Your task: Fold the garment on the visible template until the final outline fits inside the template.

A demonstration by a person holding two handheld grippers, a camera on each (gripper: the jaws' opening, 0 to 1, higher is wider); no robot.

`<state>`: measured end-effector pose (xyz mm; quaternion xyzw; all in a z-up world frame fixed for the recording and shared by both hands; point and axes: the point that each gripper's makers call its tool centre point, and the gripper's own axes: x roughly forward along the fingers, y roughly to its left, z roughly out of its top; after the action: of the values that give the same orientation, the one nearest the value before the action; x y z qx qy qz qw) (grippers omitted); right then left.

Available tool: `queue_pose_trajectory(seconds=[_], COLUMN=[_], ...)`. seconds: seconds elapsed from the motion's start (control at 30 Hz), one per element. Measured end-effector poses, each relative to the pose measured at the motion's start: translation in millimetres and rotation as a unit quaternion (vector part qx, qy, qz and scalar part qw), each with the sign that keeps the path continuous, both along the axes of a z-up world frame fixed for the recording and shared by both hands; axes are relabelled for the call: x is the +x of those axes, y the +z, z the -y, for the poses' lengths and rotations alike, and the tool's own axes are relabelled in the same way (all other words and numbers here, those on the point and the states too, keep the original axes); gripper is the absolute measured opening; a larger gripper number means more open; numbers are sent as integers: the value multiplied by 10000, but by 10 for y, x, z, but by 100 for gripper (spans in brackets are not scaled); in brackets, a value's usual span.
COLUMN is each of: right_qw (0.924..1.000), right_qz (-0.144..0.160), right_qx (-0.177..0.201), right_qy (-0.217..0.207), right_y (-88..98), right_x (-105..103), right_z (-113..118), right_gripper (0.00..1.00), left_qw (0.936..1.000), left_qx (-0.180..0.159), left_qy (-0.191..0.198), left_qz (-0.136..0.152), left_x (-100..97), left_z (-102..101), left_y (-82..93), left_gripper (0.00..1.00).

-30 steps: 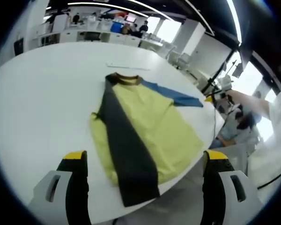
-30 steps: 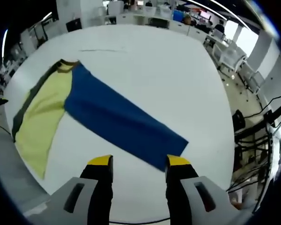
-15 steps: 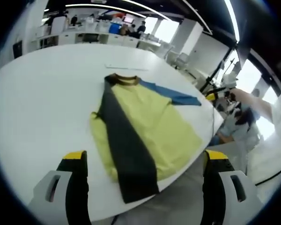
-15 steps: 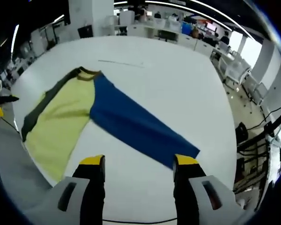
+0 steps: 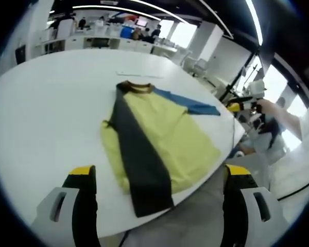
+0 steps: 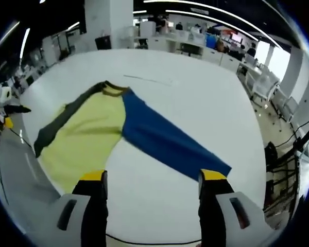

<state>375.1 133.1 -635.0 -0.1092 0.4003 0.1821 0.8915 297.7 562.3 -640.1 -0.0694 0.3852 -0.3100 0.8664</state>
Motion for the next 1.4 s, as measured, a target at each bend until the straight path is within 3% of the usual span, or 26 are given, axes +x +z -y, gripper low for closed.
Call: queue_pose_trajectory(seconds=[0.7, 0.8, 1.03, 1.4], right_qw=[9979, 9968, 9940, 9895], right_qz=[331, 502, 600, 755], right_qx=[546, 615, 901, 1200], right_qy=[79, 131, 169, 264], right_y=[134, 177, 156, 173], right_x=[-430, -485, -594, -739], right_z=[-371, -434, -535, -651], right_gripper=[89, 92, 99, 100], left_qw=[9999, 9999, 9999, 9998], left_qx=[34, 50, 113, 170], left_qy=[-64, -62, -81, -95], left_qz=[74, 77, 93, 95], left_x=[-212, -241, -286, -321], left_z=[6, 12, 21, 3], left_y=[46, 47, 64, 77], left_gripper=[99, 99, 99, 99])
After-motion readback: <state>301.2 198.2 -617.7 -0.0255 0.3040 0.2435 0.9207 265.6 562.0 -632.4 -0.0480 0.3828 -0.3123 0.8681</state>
